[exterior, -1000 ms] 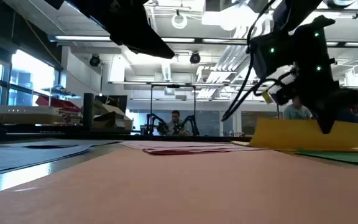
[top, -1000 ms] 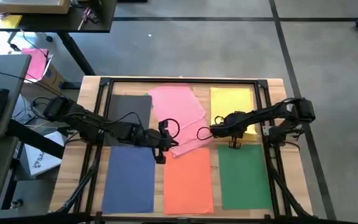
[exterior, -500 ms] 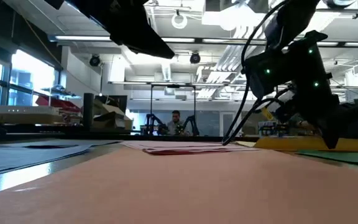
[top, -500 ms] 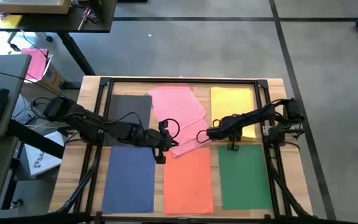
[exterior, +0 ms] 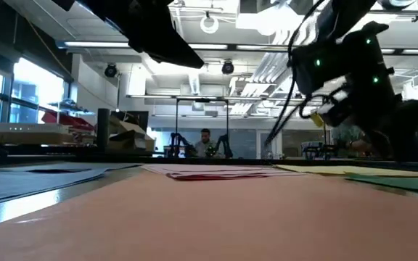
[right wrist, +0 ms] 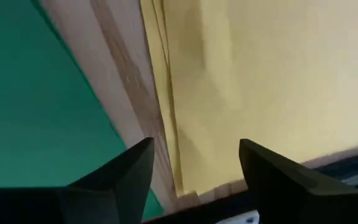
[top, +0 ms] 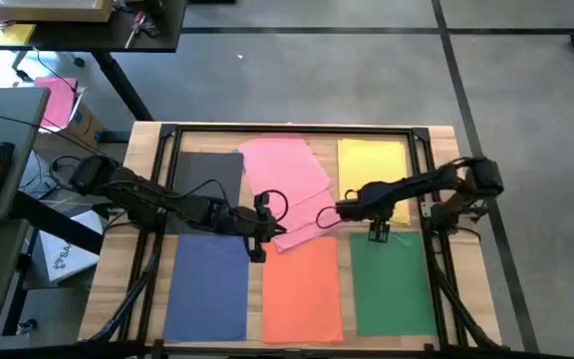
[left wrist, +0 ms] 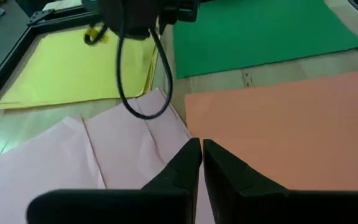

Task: Organize paper
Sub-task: Stack the green paper on top of the green paper

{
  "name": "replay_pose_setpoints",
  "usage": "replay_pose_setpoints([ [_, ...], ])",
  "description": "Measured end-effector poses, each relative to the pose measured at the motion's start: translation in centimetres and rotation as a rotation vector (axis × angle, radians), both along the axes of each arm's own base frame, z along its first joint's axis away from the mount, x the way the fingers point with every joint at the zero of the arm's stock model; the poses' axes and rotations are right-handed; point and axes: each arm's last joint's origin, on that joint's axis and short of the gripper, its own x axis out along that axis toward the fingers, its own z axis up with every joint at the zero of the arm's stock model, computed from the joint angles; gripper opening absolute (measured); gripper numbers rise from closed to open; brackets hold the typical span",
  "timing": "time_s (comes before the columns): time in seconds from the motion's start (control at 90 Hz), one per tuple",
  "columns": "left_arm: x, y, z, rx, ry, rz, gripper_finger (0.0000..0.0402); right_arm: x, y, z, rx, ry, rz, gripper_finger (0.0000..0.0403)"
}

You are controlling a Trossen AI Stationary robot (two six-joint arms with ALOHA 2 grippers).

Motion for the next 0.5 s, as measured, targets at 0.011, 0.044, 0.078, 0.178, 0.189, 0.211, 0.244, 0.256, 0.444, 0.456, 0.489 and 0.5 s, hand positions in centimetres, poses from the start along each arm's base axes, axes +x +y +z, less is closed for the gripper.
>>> replay_pose_setpoints([
  [0.011, 0.0, 0.0, 0.0, -0.014, -0.001, 0.010, 0.0007, 0.1, 0.0, 0.1, 0.001, -0.020, 0.004, 0.0219],
  [0.044, 0.0, 0.1, 0.0, -0.051, 0.000, 0.045, 0.0007, 0.4, 0.0, 0.6, 0.003, -0.095, 0.016, 0.0216],
  [0.078, -0.1, 0.3, -0.1, -0.084, 0.008, 0.085, 0.0007, 0.8, -0.2, 1.1, 0.006, -0.181, 0.026, 0.0214],
  [0.178, -0.8, 1.5, -0.8, -0.148, 0.098, 0.223, 0.0007, 2.2, -1.3, 2.7, -0.005, -0.450, 0.025, 0.0203],
  [0.189, -0.9, 1.7, -0.9, -0.152, 0.113, 0.237, 0.0007, 2.4, -1.4, 2.9, -0.008, -0.480, 0.024, 0.0202],
  [0.211, -1.1, 2.1, -1.1, -0.161, 0.147, 0.267, 0.0007, 2.8, -1.7, 3.1, -0.014, -0.535, 0.020, 0.0200],
  [0.244, -1.4, 2.7, -1.5, -0.170, 0.197, 0.309, 0.0007, 3.3, -2.2, 3.4, -0.010, -0.602, 0.023, 0.0197],
  [0.256, -1.5, 2.9, -1.6, -0.173, 0.211, 0.321, 0.0007, 3.5, -2.3, 3.5, -0.004, -0.620, 0.028, 0.0196],
  [0.444, -2.1, 7.3, -2.6, -0.183, 0.286, 0.456, 0.0007, 5.1, -2.0, 2.2, 0.128, -0.667, 0.200, 0.0185],
  [0.456, -2.1, 7.7, -2.7, -0.183, 0.285, 0.462, 0.0007, 5.2, -1.9, 2.0, 0.137, -0.662, 0.208, 0.0185],
  [0.489, -2.2, 8.9, -2.9, -0.186, 0.281, 0.471, 0.0007, 5.4, -1.5, 1.5, 0.164, -0.648, 0.229, 0.0182],
  [0.5, -2.2, 9.3, -3.0, -0.188, 0.280, 0.474, 0.0007, 5.5, -1.4, 1.4, 0.174, -0.643, 0.235, 0.0181],
])
